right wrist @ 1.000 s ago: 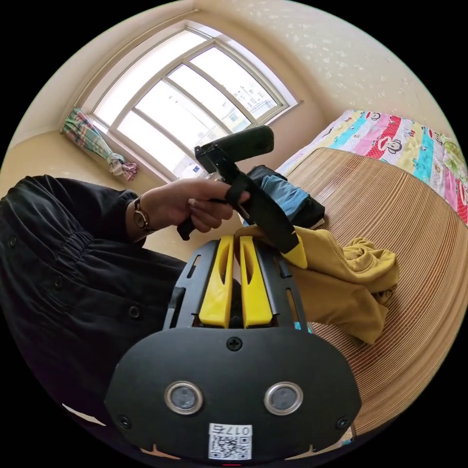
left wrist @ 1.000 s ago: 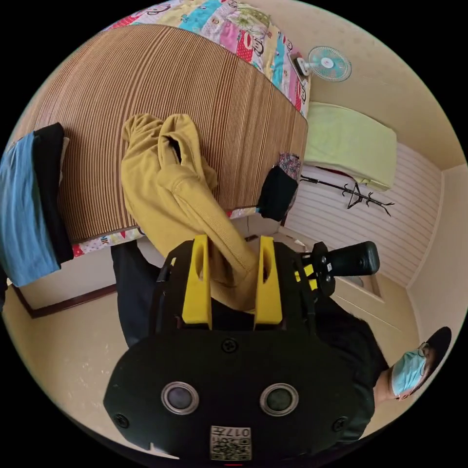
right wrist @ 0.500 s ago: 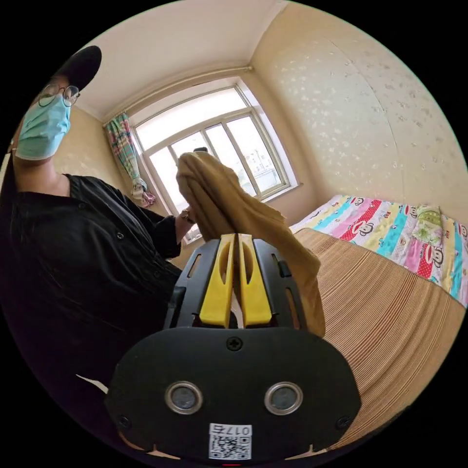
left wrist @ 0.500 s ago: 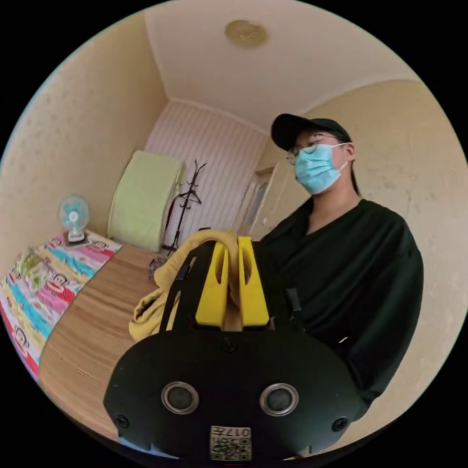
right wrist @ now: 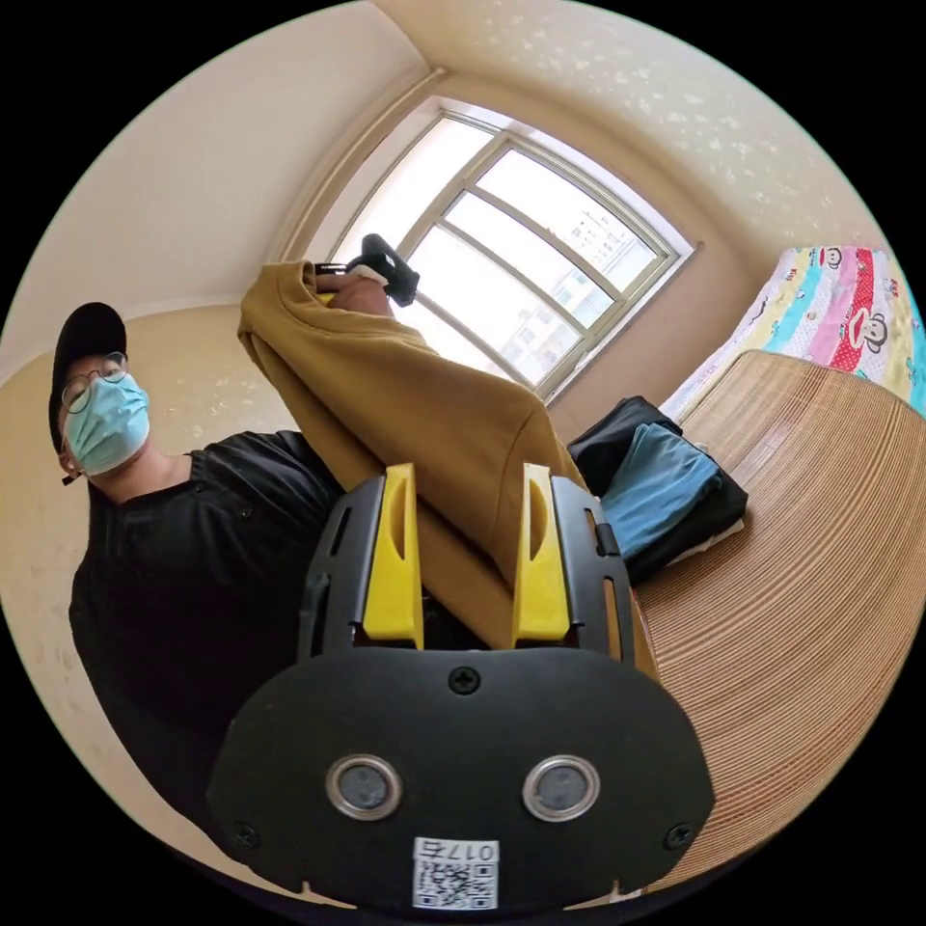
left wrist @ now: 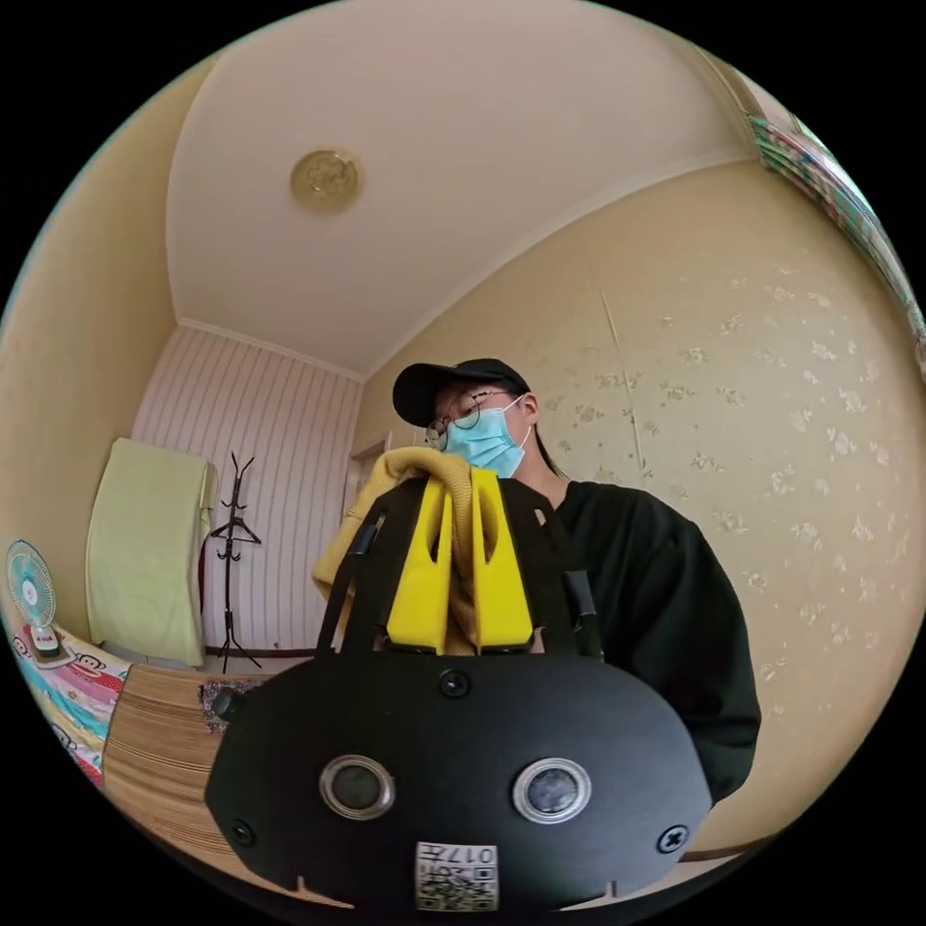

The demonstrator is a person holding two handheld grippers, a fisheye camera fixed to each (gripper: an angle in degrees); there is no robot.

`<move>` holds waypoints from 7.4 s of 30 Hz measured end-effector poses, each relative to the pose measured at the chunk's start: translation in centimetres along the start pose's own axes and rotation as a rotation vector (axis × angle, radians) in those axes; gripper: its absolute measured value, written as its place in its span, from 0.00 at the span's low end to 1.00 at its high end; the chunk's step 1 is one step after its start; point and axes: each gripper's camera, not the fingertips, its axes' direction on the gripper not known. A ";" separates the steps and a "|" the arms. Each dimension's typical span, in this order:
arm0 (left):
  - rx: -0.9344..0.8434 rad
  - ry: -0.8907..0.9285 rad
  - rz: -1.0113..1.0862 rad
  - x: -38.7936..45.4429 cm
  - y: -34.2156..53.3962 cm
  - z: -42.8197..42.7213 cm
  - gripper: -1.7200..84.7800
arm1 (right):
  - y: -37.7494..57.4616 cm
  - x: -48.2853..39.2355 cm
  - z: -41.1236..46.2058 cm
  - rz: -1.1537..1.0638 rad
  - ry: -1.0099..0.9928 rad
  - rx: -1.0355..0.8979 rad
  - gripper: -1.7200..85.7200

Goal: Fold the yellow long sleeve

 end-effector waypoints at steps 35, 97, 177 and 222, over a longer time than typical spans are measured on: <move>-0.268 -1.236 -0.727 6.5 7.8 2.6 0.06 | 12.3 -35.9 -16.1 -0.369 0.819 0.721 0.04; -0.170 -1.577 -1.761 13.0 51.6 -26.3 0.07 | 37.2 8.0 -7.0 0.987 1.139 -0.225 0.06; 0.829 -1.259 -1.250 20.9 44.9 -24.3 0.14 | 17.6 12.8 15.7 0.353 1.271 -0.334 0.04; -0.058 -0.876 -1.767 35.7 45.1 -23.8 0.08 | 55.1 -1.5 -12.7 1.281 0.558 0.193 0.08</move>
